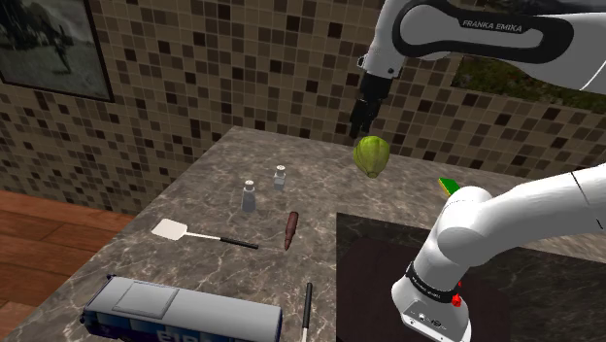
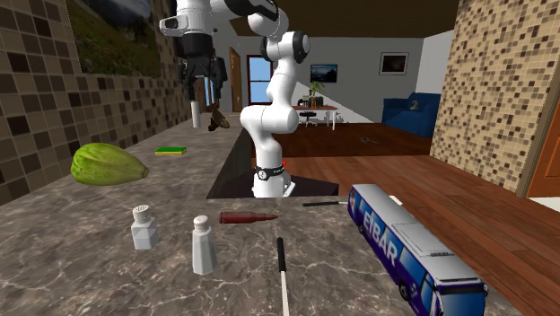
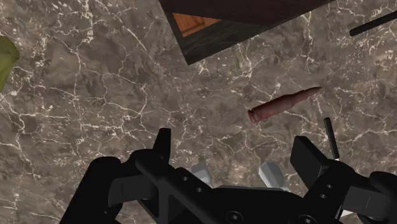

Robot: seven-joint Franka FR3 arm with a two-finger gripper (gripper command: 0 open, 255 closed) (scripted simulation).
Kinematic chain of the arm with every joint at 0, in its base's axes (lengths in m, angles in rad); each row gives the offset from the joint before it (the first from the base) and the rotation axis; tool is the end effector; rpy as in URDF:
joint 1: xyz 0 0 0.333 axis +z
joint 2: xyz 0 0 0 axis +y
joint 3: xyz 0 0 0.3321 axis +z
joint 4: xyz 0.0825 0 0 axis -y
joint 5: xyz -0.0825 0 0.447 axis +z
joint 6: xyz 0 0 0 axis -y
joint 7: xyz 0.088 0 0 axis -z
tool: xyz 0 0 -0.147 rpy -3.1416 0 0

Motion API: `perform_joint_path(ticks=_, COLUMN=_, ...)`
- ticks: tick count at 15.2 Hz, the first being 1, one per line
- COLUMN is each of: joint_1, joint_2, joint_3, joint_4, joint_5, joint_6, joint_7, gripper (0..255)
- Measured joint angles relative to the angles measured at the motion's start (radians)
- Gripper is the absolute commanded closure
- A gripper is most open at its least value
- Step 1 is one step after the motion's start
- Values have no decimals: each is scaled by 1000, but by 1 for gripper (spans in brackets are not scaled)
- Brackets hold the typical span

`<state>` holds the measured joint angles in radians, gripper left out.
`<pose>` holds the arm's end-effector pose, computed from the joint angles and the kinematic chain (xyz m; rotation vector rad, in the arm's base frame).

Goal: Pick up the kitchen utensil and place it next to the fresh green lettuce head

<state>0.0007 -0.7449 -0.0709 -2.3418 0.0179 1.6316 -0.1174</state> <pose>0.3769 -0.0278 0.5594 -3.0766 -0.0990 -0.0598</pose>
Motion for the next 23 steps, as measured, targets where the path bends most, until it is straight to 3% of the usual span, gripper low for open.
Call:
perform_joint_path(ticks=4, joint_1=20, joint_2=57, joint_3=25, joint_4=15, joint_5=13, joint_6=37, joint_7=10, gripper=0)
perform_joint_path(ticks=12, joint_1=87, joint_2=253, joint_3=118, joint_4=23, joint_5=47, joint_6=207, joint_7=43, gripper=0)
perform_joint_path(ticks=23, joint_1=168, joint_2=613, joint_3=248, joint_4=191, joint_5=31, joint_6=374, joint_7=118, gripper=0)
